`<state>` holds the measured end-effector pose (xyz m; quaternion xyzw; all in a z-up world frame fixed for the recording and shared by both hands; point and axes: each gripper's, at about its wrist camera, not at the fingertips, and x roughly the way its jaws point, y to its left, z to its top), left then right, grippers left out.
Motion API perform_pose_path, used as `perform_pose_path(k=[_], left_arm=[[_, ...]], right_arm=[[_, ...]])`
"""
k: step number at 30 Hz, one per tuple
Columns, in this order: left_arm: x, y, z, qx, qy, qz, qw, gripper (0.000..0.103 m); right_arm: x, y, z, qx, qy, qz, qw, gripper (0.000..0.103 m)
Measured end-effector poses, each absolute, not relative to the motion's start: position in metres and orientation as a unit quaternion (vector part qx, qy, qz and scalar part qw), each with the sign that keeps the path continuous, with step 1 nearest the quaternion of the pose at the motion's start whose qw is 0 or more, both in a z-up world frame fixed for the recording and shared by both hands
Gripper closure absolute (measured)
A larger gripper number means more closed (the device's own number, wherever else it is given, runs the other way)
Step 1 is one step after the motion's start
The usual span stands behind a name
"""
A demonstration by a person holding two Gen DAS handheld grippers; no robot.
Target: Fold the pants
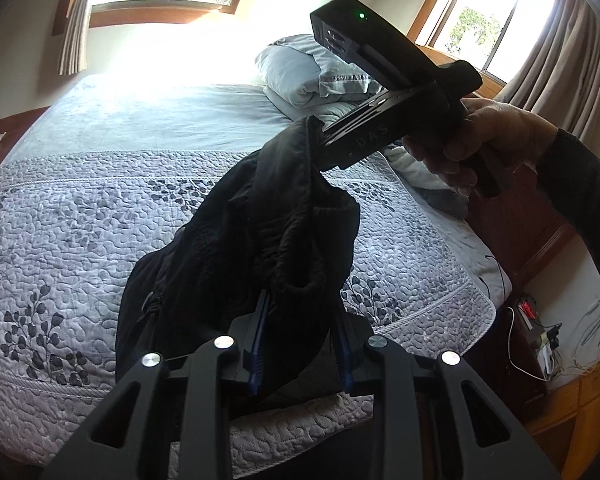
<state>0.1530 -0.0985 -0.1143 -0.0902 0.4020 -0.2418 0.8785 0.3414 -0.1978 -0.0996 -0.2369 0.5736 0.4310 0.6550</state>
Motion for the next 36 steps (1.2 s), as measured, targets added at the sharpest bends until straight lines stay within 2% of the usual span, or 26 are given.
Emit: perform_pose_path(k=[18,36], left_arm=[[0.163,-0.165,-0.161,-0.037,0.446,-0.265,0.854,0.076],[0.178,-0.204,-0.223,-0.031,0.505,-0.276,0.817,0.076]], right_arm=[[0.346,-0.259,-0.153,-0.234,0.573,0.43,0.657,0.079],[0.355,-0.297,-0.215,-0.237,0.583,0.433,0.646,0.084]])
